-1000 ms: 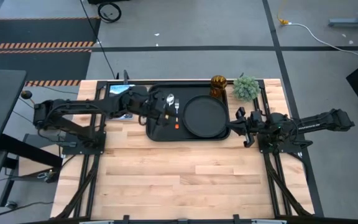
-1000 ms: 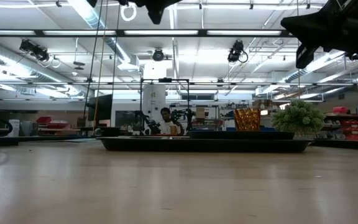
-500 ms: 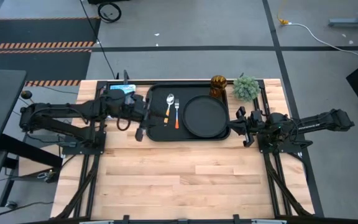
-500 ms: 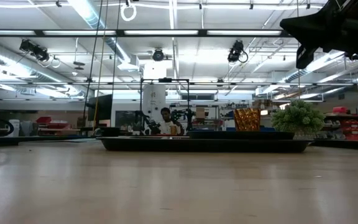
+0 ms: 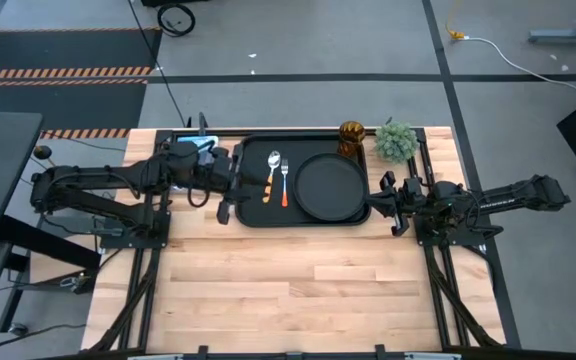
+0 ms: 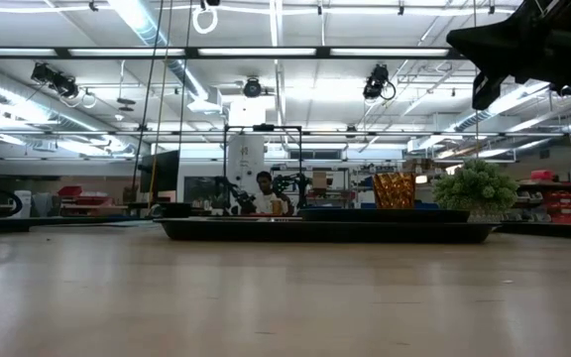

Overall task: Pick and place plate/cup/fork/spoon on tray
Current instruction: Return to Home Position

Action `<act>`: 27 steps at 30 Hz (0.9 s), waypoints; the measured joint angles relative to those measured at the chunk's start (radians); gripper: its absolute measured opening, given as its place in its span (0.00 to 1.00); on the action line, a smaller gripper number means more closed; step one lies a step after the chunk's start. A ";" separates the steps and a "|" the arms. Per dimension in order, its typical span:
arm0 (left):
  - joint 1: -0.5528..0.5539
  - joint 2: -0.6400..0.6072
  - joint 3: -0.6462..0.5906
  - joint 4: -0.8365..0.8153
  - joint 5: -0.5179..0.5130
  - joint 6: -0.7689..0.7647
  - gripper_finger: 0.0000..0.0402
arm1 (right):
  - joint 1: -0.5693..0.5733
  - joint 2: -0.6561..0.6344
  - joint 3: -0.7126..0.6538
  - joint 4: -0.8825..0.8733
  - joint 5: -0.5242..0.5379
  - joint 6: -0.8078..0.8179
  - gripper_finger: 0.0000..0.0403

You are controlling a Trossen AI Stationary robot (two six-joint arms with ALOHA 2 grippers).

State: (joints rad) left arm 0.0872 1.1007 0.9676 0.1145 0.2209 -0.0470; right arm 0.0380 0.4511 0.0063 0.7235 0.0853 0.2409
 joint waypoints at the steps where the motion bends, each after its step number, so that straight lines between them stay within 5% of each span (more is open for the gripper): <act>1: 0.000 0.000 0.000 0.000 0.000 -0.022 0.31 | 0.000 0.000 0.000 0.000 0.000 0.000 0.04; 9: -0.006 -0.002 0.000 -0.036 0.000 -0.205 0.31 | 0.000 0.000 0.000 0.000 0.000 0.000 0.03; 13: -0.025 -0.045 -0.020 -0.100 -0.002 -0.167 0.31 | 0.000 0.000 0.000 0.000 -0.001 0.000 0.03; 19: -0.097 -0.205 -0.227 -0.046 0.002 -0.198 0.31 | 0.000 0.000 0.000 0.000 -0.001 0.000 0.04; 27: -0.143 -0.513 -0.591 0.247 0.077 -0.315 0.31 | 0.000 0.000 0.000 0.000 -0.001 0.000 0.04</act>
State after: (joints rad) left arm -0.0561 0.5876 0.3762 0.3613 0.2977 -0.3620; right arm 0.0377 0.4511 0.0063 0.7235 0.0841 0.2409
